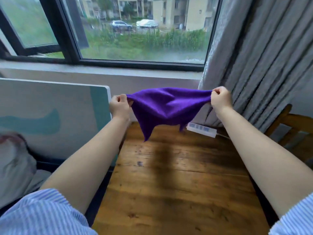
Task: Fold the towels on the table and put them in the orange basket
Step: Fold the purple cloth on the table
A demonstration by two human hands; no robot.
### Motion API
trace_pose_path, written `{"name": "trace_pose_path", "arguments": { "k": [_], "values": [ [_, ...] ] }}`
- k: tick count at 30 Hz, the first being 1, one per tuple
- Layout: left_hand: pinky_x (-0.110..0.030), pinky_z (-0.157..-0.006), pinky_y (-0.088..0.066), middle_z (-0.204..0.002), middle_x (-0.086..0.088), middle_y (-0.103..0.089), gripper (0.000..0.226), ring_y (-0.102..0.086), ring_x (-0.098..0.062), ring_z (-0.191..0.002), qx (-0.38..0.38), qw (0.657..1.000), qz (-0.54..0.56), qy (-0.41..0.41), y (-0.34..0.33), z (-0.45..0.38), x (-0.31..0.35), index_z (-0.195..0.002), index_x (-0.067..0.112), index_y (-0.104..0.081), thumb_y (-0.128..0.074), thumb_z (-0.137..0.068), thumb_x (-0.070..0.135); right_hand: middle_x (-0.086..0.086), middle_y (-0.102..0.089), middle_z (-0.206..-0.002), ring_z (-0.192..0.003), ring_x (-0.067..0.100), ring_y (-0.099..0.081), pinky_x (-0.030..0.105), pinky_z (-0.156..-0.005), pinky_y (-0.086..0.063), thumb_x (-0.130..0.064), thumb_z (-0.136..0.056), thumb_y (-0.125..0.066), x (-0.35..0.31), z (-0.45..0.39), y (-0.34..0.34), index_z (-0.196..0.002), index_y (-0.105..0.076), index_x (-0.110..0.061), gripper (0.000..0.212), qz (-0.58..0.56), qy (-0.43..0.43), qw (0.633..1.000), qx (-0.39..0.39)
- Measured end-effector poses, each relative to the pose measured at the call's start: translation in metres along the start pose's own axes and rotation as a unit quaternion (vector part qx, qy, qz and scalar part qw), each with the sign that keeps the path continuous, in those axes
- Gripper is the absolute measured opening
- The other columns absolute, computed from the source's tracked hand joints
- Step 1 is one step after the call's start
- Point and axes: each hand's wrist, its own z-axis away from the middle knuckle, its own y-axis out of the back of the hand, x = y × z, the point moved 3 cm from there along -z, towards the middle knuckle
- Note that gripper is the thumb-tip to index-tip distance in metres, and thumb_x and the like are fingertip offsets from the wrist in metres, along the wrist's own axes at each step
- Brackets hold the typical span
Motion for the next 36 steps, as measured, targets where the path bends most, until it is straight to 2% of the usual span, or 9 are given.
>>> {"name": "trace_pose_path", "arguments": {
  "k": [4,7,9,13,17,20,27,31,36],
  "values": [
    [-0.022,-0.053,-0.041,-0.060,-0.008,-0.044,0.036,-0.045,-0.022,-0.061,0.015,0.984,-0.171,0.054,0.055,0.006,-0.056,-0.054,0.013,-0.038,-0.045,-0.089,0.011,0.028,-0.062,-0.110,-0.103,0.039,-0.057,0.037,-0.082,-0.046,0.000,-0.085,-0.039,0.060,0.025,-0.005,-0.083,-0.060,0.003,0.021,0.171,-0.069,0.978,-0.097],
    [-0.013,-0.042,-0.040,-0.037,-0.002,-0.048,0.040,-0.051,-0.009,-0.039,-0.077,0.920,-0.371,0.097,0.093,0.029,-0.099,-0.047,0.011,-0.041,-0.046,-0.086,0.011,0.027,-0.063,-0.084,-0.083,0.038,-0.061,0.026,-0.055,-0.043,-0.001,-0.084,-0.043,0.114,0.065,-0.014,-0.065,-0.053,-0.001,0.022,0.311,-0.119,0.915,-0.227],
    [-0.014,-0.033,-0.036,-0.027,0.005,-0.046,0.039,-0.048,-0.008,-0.035,-0.191,0.837,-0.496,0.128,0.114,0.051,-0.124,-0.046,0.012,-0.044,-0.051,-0.085,0.011,0.018,-0.055,-0.066,-0.063,0.031,-0.056,0.022,-0.047,-0.036,-0.002,-0.084,-0.044,0.148,0.099,-0.017,-0.055,-0.043,-0.007,0.030,0.378,-0.139,0.861,-0.312],
    [-0.020,-0.048,-0.041,-0.062,-0.002,-0.057,0.026,-0.056,-0.020,-0.060,-0.415,0.582,-0.683,0.150,0.142,0.105,-0.169,-0.058,0.014,-0.041,-0.056,-0.079,0.013,0.023,-0.063,-0.109,-0.102,0.034,-0.061,0.032,-0.079,-0.049,-0.004,-0.084,-0.044,0.206,0.165,-0.023,-0.094,-0.061,-0.002,0.020,0.449,-0.153,0.780,-0.409],
    [-0.029,-0.075,-0.046,-0.116,-0.013,-0.062,0.024,-0.060,-0.028,-0.103,-0.487,0.448,-0.736,0.144,0.158,0.135,-0.192,-0.106,0.007,-0.051,-0.052,-0.084,0.015,0.014,-0.057,-0.126,-0.114,0.029,-0.056,0.032,-0.088,-0.047,-0.008,-0.087,-0.041,0.234,0.211,-0.019,-0.117,-0.053,-0.006,0.033,0.521,-0.126,0.722,-0.437],
    [-0.034,-0.088,-0.047,-0.125,-0.013,-0.057,0.035,-0.054,-0.030,-0.114,-0.509,0.364,-0.771,0.123,0.170,0.146,-0.205,-0.119,0.007,-0.053,-0.047,-0.086,0.015,0.010,-0.057,-0.124,-0.114,0.029,-0.056,0.033,-0.085,-0.047,-0.007,-0.088,-0.038,0.241,0.237,-0.020,-0.116,-0.050,-0.008,0.031,0.573,-0.033,0.672,-0.468],
    [-0.033,-0.089,-0.047,-0.124,-0.009,-0.057,0.032,-0.056,-0.028,-0.114,-0.535,0.280,-0.785,0.139,0.200,0.177,-0.228,-0.117,0.007,-0.055,-0.042,-0.088,0.014,0.008,-0.059,-0.122,-0.113,0.028,-0.056,0.030,-0.087,-0.047,-0.009,-0.088,-0.036,0.274,0.279,-0.003,-0.112,-0.058,-0.018,0.033,0.595,-0.047,0.633,-0.493],
    [-0.032,-0.094,-0.045,-0.102,-0.013,-0.053,0.023,-0.057,-0.027,-0.112,-0.589,0.178,-0.767,0.184,0.209,0.194,-0.240,-0.106,0.011,-0.056,-0.042,-0.089,0.020,0.009,-0.060,-0.119,-0.110,0.028,-0.057,0.030,-0.086,-0.047,-0.007,-0.085,-0.040,0.284,0.284,0.005,-0.110,-0.061,-0.015,0.034,0.586,-0.068,0.607,-0.532],
    [-0.032,-0.092,-0.045,-0.114,-0.007,-0.055,0.035,-0.055,-0.026,-0.116,-0.567,0.209,-0.776,0.180,0.196,0.182,-0.247,-0.121,0.009,-0.054,-0.040,-0.093,0.024,0.013,-0.063,-0.116,-0.107,0.028,-0.059,0.028,-0.084,-0.048,-0.009,-0.086,-0.038,0.280,0.260,-0.007,-0.105,-0.064,-0.008,0.032,0.527,-0.082,0.627,-0.567]
  ]
}}
